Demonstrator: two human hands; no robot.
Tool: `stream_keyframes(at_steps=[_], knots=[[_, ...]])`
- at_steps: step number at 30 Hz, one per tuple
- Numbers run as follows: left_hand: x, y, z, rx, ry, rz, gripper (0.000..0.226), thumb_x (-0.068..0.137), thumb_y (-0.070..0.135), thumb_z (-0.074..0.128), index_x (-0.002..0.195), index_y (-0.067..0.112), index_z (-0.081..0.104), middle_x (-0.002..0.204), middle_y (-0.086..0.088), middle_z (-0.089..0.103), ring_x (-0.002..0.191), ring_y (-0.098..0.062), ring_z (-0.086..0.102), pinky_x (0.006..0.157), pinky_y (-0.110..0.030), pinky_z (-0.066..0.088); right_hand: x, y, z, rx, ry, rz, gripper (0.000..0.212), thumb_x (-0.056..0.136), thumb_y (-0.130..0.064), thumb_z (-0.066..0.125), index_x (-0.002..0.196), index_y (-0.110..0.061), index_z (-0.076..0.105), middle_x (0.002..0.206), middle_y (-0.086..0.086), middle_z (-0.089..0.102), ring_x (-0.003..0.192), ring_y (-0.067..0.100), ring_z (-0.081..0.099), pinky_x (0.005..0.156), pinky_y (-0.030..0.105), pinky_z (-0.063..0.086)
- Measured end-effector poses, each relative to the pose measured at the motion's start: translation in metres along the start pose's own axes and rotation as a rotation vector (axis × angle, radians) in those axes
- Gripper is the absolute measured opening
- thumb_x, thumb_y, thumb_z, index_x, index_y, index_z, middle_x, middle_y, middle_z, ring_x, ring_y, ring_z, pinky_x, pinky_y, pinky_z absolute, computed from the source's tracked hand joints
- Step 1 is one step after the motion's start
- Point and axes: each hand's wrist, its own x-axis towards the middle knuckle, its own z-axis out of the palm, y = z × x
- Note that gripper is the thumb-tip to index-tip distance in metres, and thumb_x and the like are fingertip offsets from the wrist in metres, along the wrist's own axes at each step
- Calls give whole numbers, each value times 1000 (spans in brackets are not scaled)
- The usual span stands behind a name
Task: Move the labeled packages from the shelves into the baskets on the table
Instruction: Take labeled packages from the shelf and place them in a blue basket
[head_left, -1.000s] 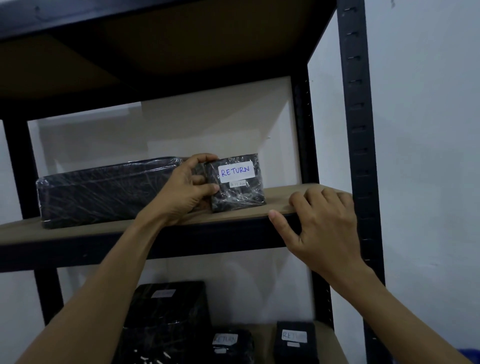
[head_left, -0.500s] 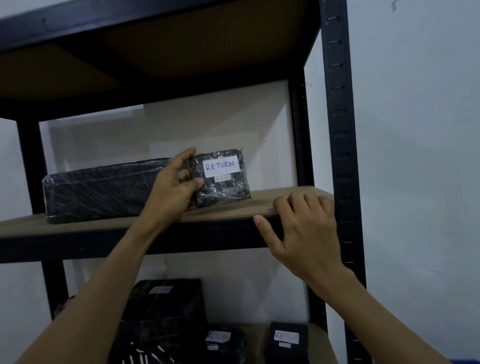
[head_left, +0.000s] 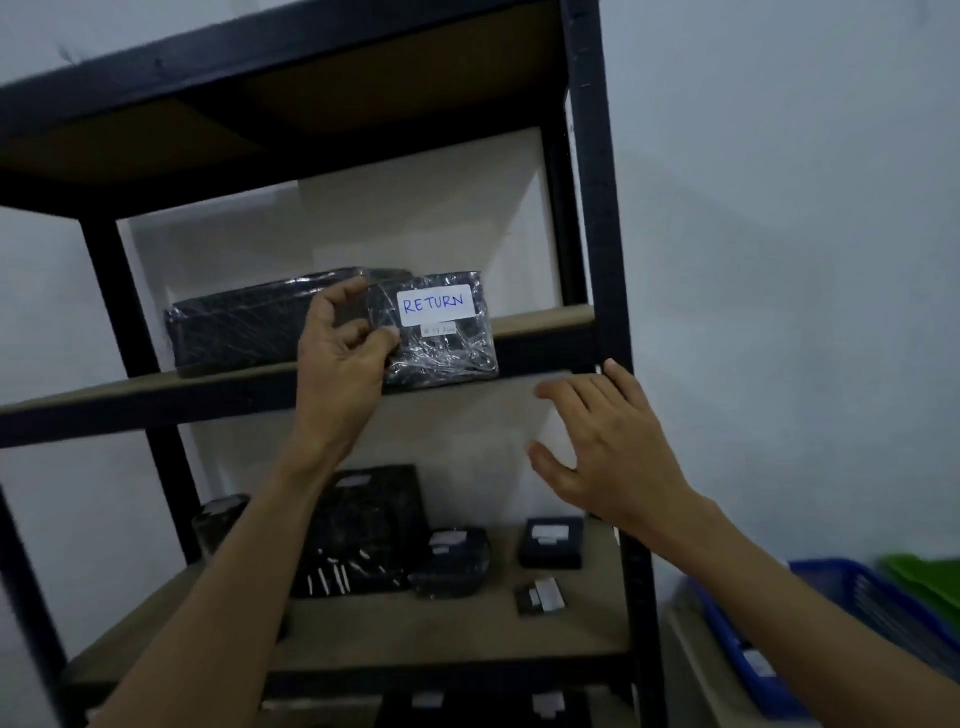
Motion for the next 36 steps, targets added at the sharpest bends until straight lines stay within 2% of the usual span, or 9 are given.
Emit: stream_keyframes(at_steps=[4,8,10,12,17,25,27,31,36], knots=[[-65,14,-10,-56,-2,-82,39,89,-6,56,122,12,45,87,-5,70,67,-4,67,62,-18,55,-58,-24,-31,19,-135,62,57,78,-53,48,117,-13,57,109,3,65,100,21,62,106,45,34],[-132,31,-14,-87,-38,-203,34,91,-4,56,118,15,46,71,2,72,59,-5,67,54,-18,53,-116,-42,-68,75,-397,104,60,82,-55,41,126,-16,51,120,4,61,107,24,59,105,40,34],[-163,37,-12,-121,-47,-277,31,91,-3,55,114,17,50,68,6,72,60,-5,67,52,-19,53,-142,-43,-86,83,-563,118,52,88,-51,47,129,-20,47,124,1,58,107,21,58,96,34,37],[-191,40,-6,-132,-65,-334,26,92,-2,55,113,14,53,76,3,73,66,-7,69,54,-21,55,-169,-42,-102,98,-659,153,47,89,-50,51,128,-25,45,121,-2,59,102,18,59,86,30,42],[-261,46,28,-180,-41,-482,24,91,-1,57,109,14,54,91,-7,70,74,-7,69,63,-21,56,-239,-22,-141,137,-726,285,47,87,-47,56,128,-25,47,125,-3,56,106,18,57,86,31,43],[-347,67,134,-243,-92,-717,31,88,3,62,117,11,53,95,-7,72,85,-16,71,78,-37,58,-337,57,-204,102,-794,363,49,86,-51,54,128,-26,45,129,-4,54,111,17,56,87,31,44],[-363,73,168,-269,-102,-767,33,89,2,61,119,9,52,94,-9,71,81,-17,70,78,-38,58,-354,81,-219,90,-797,356,49,87,-50,54,128,-26,45,128,-4,54,112,18,56,87,31,43],[-388,78,226,-268,-90,-808,27,88,-1,61,108,15,53,93,-9,70,85,-22,67,77,-34,57,-380,129,-239,90,-804,363,48,87,-47,54,128,-25,45,125,-3,55,111,19,56,85,32,43],[-408,50,271,-173,-101,-862,30,89,2,62,116,10,53,101,-13,70,87,-19,69,75,-30,58,-400,188,-229,109,-852,370,47,89,-48,53,129,-25,44,125,-2,55,108,18,57,84,33,44]])
